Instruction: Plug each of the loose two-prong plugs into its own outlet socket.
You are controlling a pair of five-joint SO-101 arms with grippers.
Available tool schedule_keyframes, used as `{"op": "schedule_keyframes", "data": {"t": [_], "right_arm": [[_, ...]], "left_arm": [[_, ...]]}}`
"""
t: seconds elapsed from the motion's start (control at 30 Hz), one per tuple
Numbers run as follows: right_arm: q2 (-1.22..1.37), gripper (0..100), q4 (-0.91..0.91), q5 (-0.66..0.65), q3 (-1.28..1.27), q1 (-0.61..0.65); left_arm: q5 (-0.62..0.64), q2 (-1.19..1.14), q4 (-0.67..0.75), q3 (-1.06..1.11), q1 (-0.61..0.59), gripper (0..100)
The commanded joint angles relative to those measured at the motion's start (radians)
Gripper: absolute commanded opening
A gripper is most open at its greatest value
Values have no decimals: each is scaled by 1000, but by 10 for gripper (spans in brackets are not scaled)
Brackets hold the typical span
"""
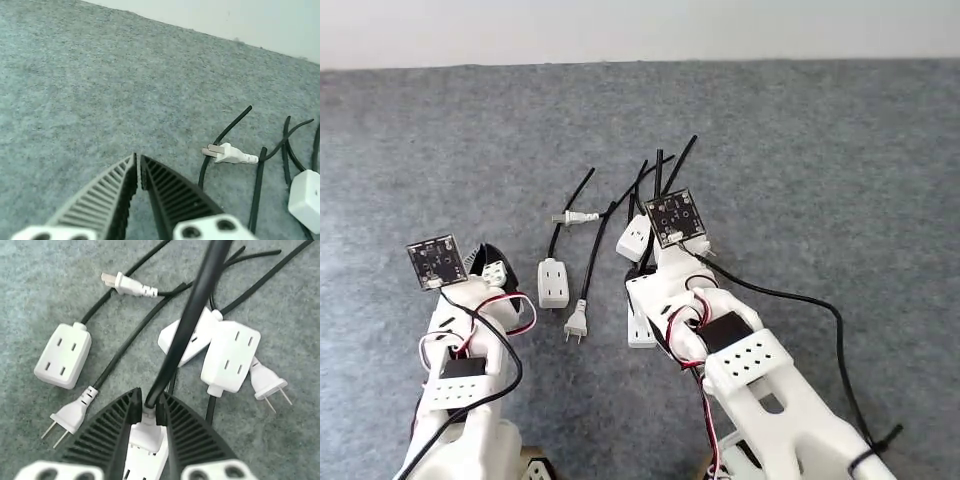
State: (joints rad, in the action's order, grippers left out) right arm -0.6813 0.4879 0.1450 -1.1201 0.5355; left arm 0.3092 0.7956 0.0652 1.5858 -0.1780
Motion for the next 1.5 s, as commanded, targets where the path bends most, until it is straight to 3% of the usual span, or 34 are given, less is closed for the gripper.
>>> {"op": "schedule_keyframes", "data": {"t": [0.0,0.9,1.33,1.47], "right_arm": [[4,8,-24,3,57,-12],[4,8,-21,-54,-23,10],[56,8,-110,-57,-18,12],[84,8,-45,-57,28,15]], "left_arm": [[-8,25,0,-8,-2,15],[-8,28,0,-8,-6,15],[-8,28,0,-7,-6,15],[-8,28,0,-7,-6,15]]}}
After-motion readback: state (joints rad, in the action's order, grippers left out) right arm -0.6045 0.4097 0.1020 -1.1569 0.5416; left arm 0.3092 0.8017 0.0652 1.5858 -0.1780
